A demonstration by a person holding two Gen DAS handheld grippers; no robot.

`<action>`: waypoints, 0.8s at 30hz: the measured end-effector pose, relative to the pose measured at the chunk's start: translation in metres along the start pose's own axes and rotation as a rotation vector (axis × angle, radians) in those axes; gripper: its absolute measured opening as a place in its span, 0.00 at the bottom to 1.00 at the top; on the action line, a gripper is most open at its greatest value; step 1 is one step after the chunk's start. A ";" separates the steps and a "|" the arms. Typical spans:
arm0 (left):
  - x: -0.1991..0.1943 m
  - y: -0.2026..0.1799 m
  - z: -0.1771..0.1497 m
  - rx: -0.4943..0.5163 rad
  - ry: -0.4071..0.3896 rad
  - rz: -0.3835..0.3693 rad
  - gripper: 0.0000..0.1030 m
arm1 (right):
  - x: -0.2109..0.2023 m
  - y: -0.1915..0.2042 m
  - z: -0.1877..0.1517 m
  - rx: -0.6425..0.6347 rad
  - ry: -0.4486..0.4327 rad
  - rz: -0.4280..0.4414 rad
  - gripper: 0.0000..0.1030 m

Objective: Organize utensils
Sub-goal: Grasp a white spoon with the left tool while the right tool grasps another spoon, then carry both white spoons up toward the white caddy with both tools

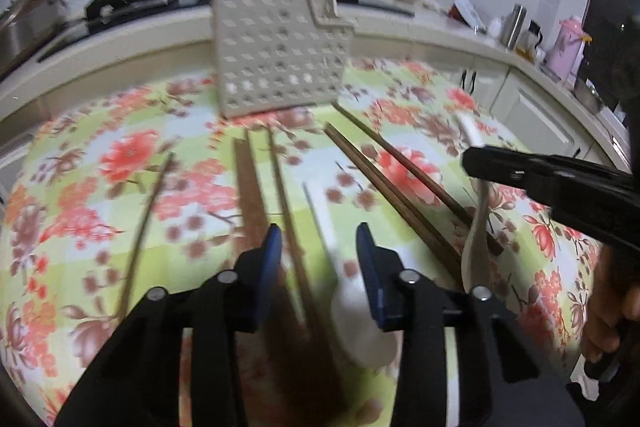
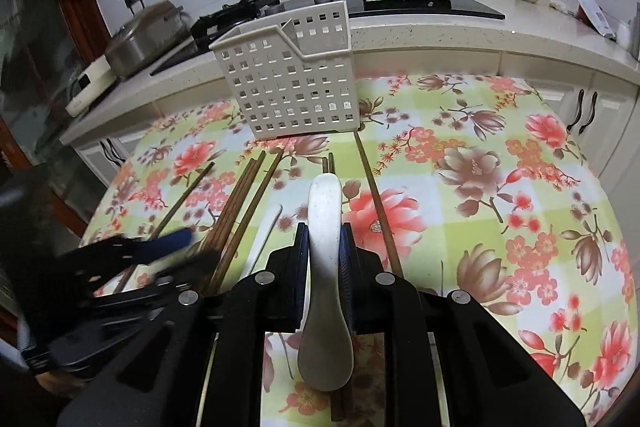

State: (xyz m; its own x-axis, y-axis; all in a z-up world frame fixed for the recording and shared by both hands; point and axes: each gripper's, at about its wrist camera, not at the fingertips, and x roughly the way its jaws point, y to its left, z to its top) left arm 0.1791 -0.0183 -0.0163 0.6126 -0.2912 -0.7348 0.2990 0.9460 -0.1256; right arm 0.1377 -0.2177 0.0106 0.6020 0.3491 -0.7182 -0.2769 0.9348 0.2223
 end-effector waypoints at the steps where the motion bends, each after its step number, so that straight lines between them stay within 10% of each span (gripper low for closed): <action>1: 0.008 -0.003 0.003 -0.001 0.023 0.001 0.34 | -0.003 -0.002 -0.001 0.005 -0.004 0.009 0.17; 14: 0.069 -0.010 0.032 -0.022 0.177 0.086 0.24 | -0.030 -0.041 0.013 0.041 -0.089 0.024 0.17; 24: 0.050 -0.007 0.037 -0.040 0.134 0.086 0.12 | -0.026 -0.045 0.016 0.035 -0.094 0.024 0.17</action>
State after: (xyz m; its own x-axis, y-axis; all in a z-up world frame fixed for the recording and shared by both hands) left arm 0.2349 -0.0449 -0.0277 0.5308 -0.1894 -0.8261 0.2186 0.9723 -0.0824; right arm 0.1465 -0.2676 0.0297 0.6638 0.3747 -0.6473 -0.2673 0.9271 0.2626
